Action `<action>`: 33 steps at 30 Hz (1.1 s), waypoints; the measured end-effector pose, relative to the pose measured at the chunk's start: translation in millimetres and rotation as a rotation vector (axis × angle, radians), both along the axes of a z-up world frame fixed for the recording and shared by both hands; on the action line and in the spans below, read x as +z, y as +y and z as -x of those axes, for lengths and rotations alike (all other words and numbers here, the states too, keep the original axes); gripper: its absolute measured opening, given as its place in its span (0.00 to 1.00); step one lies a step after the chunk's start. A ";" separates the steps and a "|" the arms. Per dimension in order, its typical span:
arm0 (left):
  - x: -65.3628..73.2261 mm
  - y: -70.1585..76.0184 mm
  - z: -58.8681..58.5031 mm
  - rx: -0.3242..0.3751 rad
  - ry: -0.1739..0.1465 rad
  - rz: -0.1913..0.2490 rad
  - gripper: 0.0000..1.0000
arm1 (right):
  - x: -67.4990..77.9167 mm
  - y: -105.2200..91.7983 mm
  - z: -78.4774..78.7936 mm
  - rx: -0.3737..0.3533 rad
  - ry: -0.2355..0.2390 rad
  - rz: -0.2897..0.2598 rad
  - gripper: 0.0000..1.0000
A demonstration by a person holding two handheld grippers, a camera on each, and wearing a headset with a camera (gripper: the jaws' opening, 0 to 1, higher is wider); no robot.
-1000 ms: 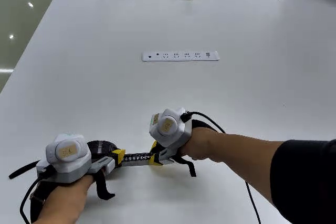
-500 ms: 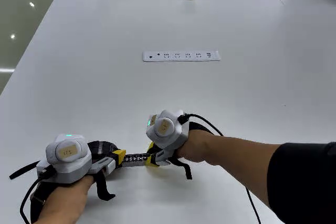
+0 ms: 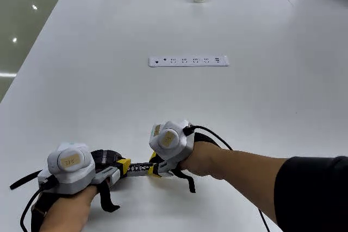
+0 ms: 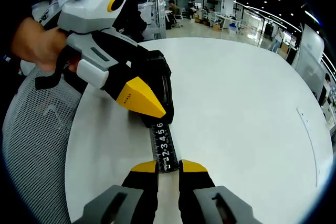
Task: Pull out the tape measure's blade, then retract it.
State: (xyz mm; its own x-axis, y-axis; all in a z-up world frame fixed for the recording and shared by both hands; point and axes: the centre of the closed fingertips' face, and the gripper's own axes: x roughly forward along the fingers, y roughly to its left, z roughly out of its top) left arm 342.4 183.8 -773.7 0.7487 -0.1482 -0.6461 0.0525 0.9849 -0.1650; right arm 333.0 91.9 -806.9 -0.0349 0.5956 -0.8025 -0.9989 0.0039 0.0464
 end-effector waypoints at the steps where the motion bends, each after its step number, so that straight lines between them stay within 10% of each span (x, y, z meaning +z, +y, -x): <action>1: 0.0 0.0 0.0 0.000 0.000 0.000 0.59 | 0.5 1.2 0.8 0.000 0.003 -0.003 0.10; 33: 0.5 -0.3 0.2 0.005 0.000 0.010 0.59 | 1.6 26.0 4.8 0.003 0.048 -0.055 0.10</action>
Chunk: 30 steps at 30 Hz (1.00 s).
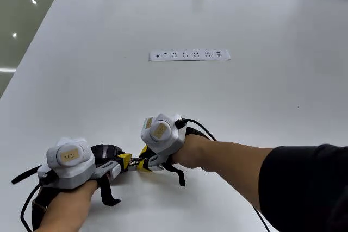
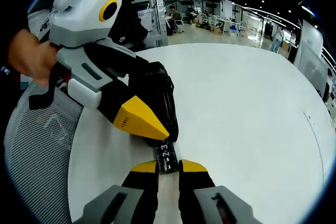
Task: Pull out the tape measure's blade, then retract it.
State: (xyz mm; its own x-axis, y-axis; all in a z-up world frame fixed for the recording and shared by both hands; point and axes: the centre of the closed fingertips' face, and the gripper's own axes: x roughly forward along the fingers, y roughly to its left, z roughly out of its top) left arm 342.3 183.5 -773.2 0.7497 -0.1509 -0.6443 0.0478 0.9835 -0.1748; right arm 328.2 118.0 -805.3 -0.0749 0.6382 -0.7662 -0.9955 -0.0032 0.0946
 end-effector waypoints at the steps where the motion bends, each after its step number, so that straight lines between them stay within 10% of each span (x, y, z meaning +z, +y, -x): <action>1: 0.0 -0.1 0.0 0.000 0.000 0.000 0.59 | -0.2 0.5 0.2 0.002 0.000 0.001 0.10; 30: -0.3 0.7 -0.2 -0.002 0.000 0.004 0.60 | -0.5 18.1 4.4 0.005 0.004 -0.017 0.11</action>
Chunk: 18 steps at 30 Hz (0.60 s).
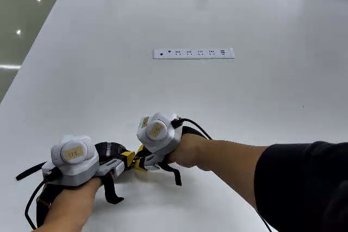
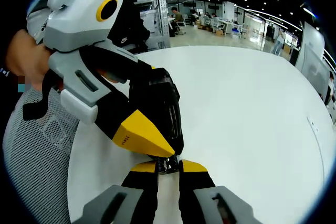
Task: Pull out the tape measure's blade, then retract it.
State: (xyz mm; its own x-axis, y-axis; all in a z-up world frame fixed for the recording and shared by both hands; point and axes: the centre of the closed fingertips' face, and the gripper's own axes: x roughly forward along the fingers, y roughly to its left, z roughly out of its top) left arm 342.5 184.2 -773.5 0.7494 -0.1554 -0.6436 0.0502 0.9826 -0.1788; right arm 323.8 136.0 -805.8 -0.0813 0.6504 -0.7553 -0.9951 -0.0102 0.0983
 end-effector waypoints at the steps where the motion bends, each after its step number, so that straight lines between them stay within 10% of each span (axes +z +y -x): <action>1: -0.1 -0.1 0.0 -0.003 0.000 -0.002 0.60 | 0.3 0.7 0.4 0.001 0.000 -0.001 0.11; 18: -0.8 0.9 0.1 -0.009 -0.002 -0.011 0.60 | 0.5 0.4 0.9 -0.010 -0.002 -0.003 0.12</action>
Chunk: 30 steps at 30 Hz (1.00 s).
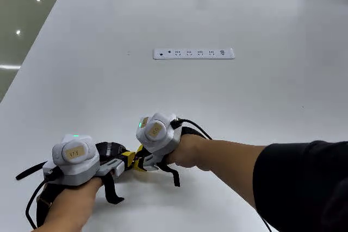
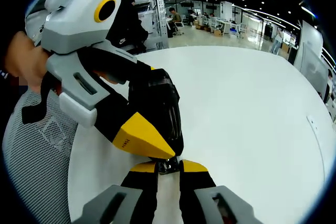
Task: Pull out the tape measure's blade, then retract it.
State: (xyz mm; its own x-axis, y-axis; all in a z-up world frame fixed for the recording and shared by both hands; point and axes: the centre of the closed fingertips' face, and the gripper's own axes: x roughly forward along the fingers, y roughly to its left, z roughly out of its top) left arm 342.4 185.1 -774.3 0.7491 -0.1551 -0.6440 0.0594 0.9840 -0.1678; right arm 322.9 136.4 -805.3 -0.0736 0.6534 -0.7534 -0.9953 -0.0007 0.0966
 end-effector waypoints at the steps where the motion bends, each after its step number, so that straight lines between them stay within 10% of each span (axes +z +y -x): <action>1: 0.0 -0.3 0.0 0.000 0.000 -0.002 0.61 | 0.0 0.0 0.1 -0.001 0.004 0.003 0.12; 15: -2.1 -3.1 0.0 -0.026 -0.007 -0.081 0.63 | 0.6 -12.5 -1.1 -0.028 0.009 0.013 0.12; 30: 1.1 -14.3 11.6 -0.080 0.009 -0.035 0.78 | 11.2 -40.6 5.3 -0.158 0.041 -0.044 0.18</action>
